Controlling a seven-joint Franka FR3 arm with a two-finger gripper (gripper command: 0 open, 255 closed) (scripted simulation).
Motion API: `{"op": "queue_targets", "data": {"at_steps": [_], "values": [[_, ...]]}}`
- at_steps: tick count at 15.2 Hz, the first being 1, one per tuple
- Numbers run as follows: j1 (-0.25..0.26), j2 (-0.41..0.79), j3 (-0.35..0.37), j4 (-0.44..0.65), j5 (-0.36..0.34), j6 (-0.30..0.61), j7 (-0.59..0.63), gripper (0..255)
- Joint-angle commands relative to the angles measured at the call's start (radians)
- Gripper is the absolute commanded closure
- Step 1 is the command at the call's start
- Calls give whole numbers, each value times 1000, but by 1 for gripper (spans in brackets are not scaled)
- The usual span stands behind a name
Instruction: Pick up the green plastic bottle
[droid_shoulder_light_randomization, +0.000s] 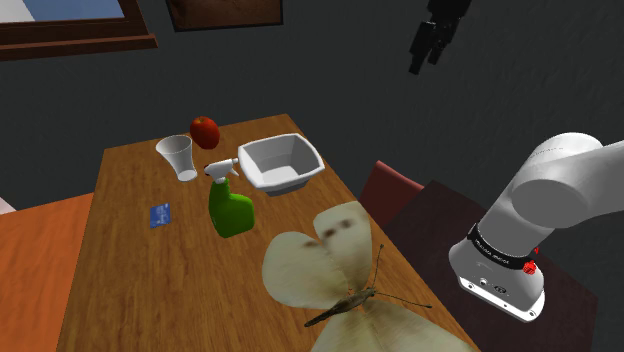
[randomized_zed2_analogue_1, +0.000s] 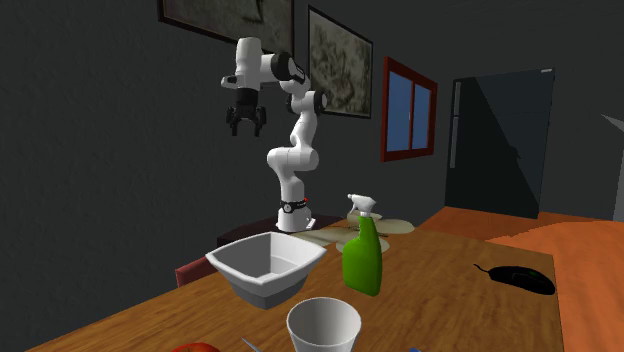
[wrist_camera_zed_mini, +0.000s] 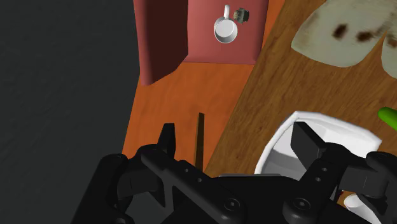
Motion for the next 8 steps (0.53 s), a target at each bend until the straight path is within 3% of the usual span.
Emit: {"op": "queue_targets", "data": {"at_steps": [1,8], "values": [[0,0,0,0,0,0,0,0],[100,123,-10,-77,63,255,-118,0]]}}
